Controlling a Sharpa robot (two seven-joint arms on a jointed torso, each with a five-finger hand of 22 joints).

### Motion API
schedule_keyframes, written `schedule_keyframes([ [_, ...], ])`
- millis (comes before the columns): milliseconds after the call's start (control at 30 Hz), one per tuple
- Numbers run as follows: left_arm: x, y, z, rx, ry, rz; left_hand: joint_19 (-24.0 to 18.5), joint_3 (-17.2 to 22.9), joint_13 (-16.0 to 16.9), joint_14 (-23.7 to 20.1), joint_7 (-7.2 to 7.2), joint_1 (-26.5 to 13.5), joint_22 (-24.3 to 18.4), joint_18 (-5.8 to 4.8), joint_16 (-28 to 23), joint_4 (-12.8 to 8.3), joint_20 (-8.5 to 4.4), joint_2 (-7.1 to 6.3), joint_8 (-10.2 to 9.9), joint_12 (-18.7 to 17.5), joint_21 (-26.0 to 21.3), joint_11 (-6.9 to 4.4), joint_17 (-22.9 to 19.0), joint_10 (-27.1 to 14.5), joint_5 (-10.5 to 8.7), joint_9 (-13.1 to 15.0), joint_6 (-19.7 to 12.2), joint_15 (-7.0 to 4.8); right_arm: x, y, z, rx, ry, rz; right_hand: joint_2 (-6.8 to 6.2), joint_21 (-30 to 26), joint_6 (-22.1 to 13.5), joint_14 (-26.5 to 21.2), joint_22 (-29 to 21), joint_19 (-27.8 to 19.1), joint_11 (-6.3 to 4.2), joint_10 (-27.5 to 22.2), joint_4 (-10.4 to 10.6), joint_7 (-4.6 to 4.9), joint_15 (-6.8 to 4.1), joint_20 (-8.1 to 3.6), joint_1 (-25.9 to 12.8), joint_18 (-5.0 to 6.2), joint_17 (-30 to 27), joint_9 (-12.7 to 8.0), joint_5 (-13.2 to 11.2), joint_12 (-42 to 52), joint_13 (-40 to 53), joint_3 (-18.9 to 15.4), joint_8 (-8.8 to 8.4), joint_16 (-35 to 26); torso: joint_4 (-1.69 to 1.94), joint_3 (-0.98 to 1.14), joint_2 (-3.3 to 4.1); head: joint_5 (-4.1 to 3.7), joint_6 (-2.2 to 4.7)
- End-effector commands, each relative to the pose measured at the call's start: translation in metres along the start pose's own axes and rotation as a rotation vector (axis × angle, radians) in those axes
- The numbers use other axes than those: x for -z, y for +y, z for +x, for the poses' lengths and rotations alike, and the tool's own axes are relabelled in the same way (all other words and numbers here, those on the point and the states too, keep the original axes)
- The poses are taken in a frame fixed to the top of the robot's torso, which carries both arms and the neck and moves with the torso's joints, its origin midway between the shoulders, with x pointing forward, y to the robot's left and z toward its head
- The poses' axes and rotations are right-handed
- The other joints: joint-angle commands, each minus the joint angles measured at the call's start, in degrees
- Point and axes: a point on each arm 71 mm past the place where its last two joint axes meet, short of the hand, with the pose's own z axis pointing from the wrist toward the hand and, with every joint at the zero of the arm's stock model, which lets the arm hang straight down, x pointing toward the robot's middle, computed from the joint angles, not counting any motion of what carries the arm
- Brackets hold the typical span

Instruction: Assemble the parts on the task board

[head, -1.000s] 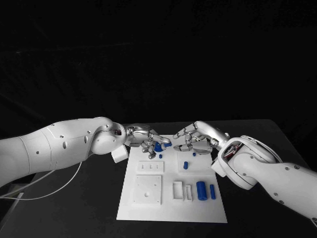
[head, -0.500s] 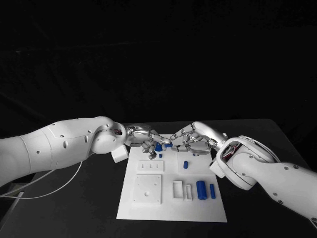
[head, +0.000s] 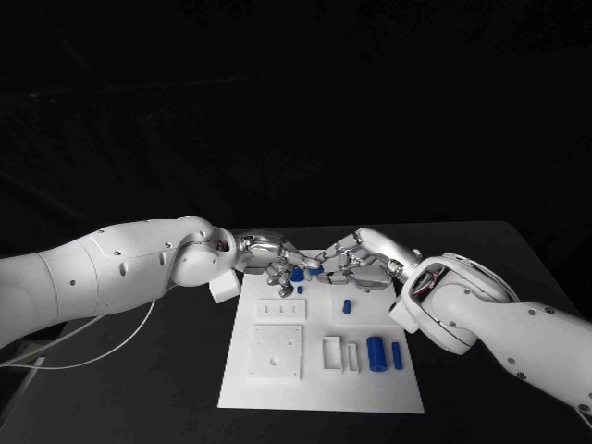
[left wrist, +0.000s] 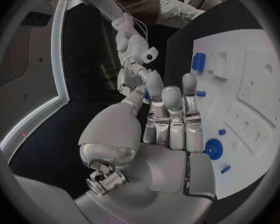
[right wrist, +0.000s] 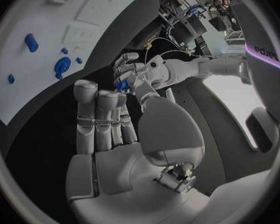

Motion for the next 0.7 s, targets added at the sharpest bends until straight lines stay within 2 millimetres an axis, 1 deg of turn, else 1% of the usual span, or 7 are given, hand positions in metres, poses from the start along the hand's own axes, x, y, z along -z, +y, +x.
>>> schedule_keyframes([
  [33, -0.0012, -0.0024, 0.0034, 0.011, 0.034, 0.022, -0.10, -0.36, 0.08, -0.20, -6.16, 0.62, 1.03, -0.87, 0.26, -0.06, -0.03, 0.19, 0.33, 0.06, -0.31, -1.24, 0.09, 0.93, -0.23, 0.10, 8.46, -0.07, -0.0003, 0.0006, 0.0024, -0.011, 0.023, -0.012, 0.54, 0.04, 0.34, -0.24, 3.65, 2.83, -0.03, -0.29, 0.04, 0.06, -0.02, 0.11, 0.00, 0.68, 0.07, -0.05, -0.19, 0.30, -0.01, 0.21, -0.29, 0.37, -0.03, 0.01, -0.01, 0.23, -0.02],
  [367, -0.0015, -0.0029, 0.0048, 0.018, 0.049, 0.027, -0.10, -0.49, 0.10, -0.25, -6.15, 0.72, 1.03, -0.87, 0.24, 0.10, -0.03, 0.17, 0.32, 0.02, -0.37, -1.23, 0.12, 0.93, -0.45, 0.09, 8.45, -0.07, -0.0009, 0.0001, 0.0034, -0.013, 0.027, -0.011, 0.94, 0.08, 1.03, -0.29, 3.67, 2.83, -0.14, -0.37, 0.48, -0.16, -0.08, 0.05, -0.03, 0.61, 0.08, -0.02, -0.67, 0.37, 0.08, 0.72, -0.27, 0.37, -0.05, 0.02, -0.01, 0.16, -0.08],
  [500, -0.0014, -0.0029, 0.0048, 0.018, 0.050, 0.026, -0.10, -0.49, 0.10, -0.25, -6.15, 0.72, 1.03, -0.87, 0.24, 0.10, -0.03, 0.17, 0.32, 0.02, -0.37, -1.23, 0.12, 0.93, -0.45, 0.09, 8.45, -0.07, -0.0009, -0.0001, 0.0035, -0.015, 0.026, -0.011, 1.35, 0.15, 1.84, -0.25, 3.71, 2.83, -0.27, -0.35, 0.72, -0.38, -0.17, -0.03, 0.04, 0.54, 0.12, -0.02, -1.98, 0.47, 0.20, 1.45, -0.28, 0.42, -0.04, 0.01, -0.01, 0.15, -0.15],
  [600, -0.0014, -0.0028, 0.0047, 0.018, 0.049, 0.025, -0.10, -0.49, 0.10, -0.25, -6.15, 0.72, 1.03, -0.87, 0.24, 0.10, -0.03, 0.17, 0.32, 0.02, -0.37, -1.23, 0.12, 0.93, -0.45, 0.09, 8.45, -0.07, -0.0008, 0.0000, 0.0034, -0.016, 0.023, -0.013, 1.66, 0.34, 3.08, -0.22, 3.77, 2.86, -0.47, -0.30, 0.82, -0.75, -0.30, -0.14, 0.14, 0.45, 0.19, 0.01, -3.38, 0.56, 0.32, 2.44, -0.27, 0.49, -0.03, 0.05, 0.00, 0.16, -0.19],
  [633, -0.0015, -0.0027, 0.0045, 0.018, 0.047, 0.024, -0.10, -0.49, 0.10, -0.25, -6.15, 0.72, 1.03, -0.87, 0.24, 0.10, -0.03, 0.17, 0.32, 0.02, -0.37, -1.23, 0.12, 0.93, -0.45, 0.09, 8.45, -0.07, -0.0008, 0.0001, 0.0034, -0.019, 0.022, -0.015, 1.99, 0.43, 4.27, -0.20, 3.79, 2.86, -0.71, -0.24, 0.96, -1.21, -0.43, -0.22, 0.14, 0.40, 0.23, 0.13, -3.96, 0.62, 0.40, 2.89, -0.15, 0.53, -0.02, 0.05, 0.00, 0.16, -0.21],
  [700, -0.0015, -0.0025, 0.0041, 0.018, 0.042, 0.022, -0.09, -0.59, 0.12, -0.26, -6.14, 0.82, 1.04, -0.87, 0.21, 0.27, -0.03, 0.19, 0.31, -0.03, -0.43, -1.23, 0.15, 0.92, -0.50, 0.07, 8.41, -0.08, -0.0008, 0.0004, 0.0034, -0.027, 0.021, -0.018, 2.08, 0.48, 5.55, -0.17, 3.80, 2.86, -0.96, -0.15, 1.30, -1.65, -0.59, -0.36, -0.21, 0.30, 0.28, 0.21, -3.98, 0.65, 0.46, 3.12, -0.17, 0.56, -0.02, 0.07, 0.00, 0.18, -0.30],
])
